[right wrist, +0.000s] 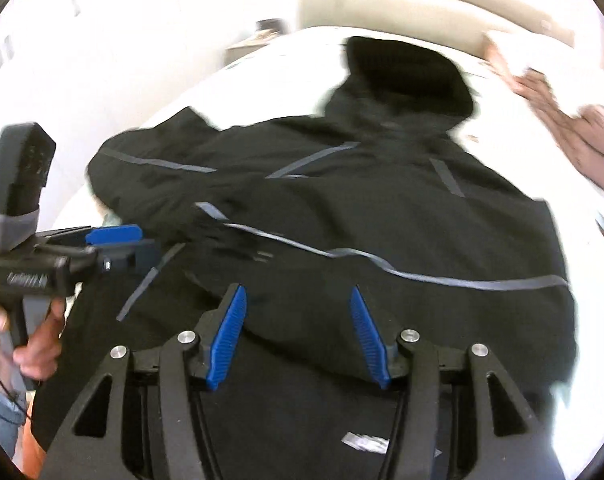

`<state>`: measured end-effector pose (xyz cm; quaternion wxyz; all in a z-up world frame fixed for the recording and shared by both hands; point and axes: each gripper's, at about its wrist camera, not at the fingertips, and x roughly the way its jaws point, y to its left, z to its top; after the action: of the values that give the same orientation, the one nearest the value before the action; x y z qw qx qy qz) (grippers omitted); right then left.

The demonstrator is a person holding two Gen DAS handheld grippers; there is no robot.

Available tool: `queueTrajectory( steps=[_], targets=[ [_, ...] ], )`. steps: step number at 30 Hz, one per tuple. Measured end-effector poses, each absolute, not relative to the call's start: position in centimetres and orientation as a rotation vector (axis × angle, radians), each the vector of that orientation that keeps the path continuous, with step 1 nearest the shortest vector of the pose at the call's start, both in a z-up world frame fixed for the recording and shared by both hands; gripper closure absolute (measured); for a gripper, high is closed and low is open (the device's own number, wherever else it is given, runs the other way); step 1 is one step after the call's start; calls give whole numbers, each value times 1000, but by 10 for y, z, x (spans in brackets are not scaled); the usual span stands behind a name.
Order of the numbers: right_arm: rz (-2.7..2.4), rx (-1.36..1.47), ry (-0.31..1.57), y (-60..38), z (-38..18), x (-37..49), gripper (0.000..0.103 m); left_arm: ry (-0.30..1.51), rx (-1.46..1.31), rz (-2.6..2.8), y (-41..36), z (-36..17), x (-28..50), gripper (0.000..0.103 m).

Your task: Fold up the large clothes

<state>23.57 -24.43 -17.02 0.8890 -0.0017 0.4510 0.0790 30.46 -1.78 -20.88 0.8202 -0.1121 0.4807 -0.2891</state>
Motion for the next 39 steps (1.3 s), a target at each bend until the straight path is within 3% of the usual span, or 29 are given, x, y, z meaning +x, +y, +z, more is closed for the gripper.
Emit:
queueTrajectory(
  steps=[1, 3, 4, 5, 8, 12, 15, 16, 20, 23, 26, 30, 32, 36, 39],
  targets=[
    [129, 15, 937, -262, -168, 231, 46, 1030, -234, -611, -26, -210, 310, 13],
    [62, 27, 936, -288, -167, 225, 45, 1069, -217, -584, -44, -216, 325, 30],
    [30, 37, 934, -302, -165, 220, 45, 1096, -202, -575, -54, -222, 333, 64],
    [3, 53, 934, -316, -164, 216, 45, 1120, -181, -556, -63, -227, 340, 77],
    [-55, 88, 942, -347, -163, 215, 45, 1042, -133, -531, -71, -218, 350, 82],
    [-96, 112, 916, -372, -157, 219, 44, 896, -234, -522, -37, -182, 354, 83],
    [-112, 141, 895, -380, -160, 230, 22, 891, -241, -469, -4, -180, 363, 83],
    [-111, 151, 892, -380, -165, 235, 19, 933, -239, -466, 6, -189, 367, 83],
    [-117, 148, 979, -370, -209, 266, 20, 1105, -129, -442, 6, -241, 368, 77],
    [-169, 87, 1074, -362, -247, 281, 21, 1056, -76, -442, 0, -248, 357, 73],
    [-172, 66, 1054, -359, -244, 282, 20, 1023, -72, -390, 3, -238, 352, 63],
    [-172, 84, 1043, -357, -219, 272, 29, 869, -134, -288, 15, -202, 335, 56],
    [-104, 127, 984, -346, -197, 258, 29, 828, -155, -330, 11, -185, 327, 47],
    [-5, 109, 939, -306, -178, 243, 29, 855, -157, -439, -9, -178, 325, 45],
    [39, 38, 954, -279, -194, 253, 29, 961, -106, -420, -32, -215, 339, 45]
  ],
)
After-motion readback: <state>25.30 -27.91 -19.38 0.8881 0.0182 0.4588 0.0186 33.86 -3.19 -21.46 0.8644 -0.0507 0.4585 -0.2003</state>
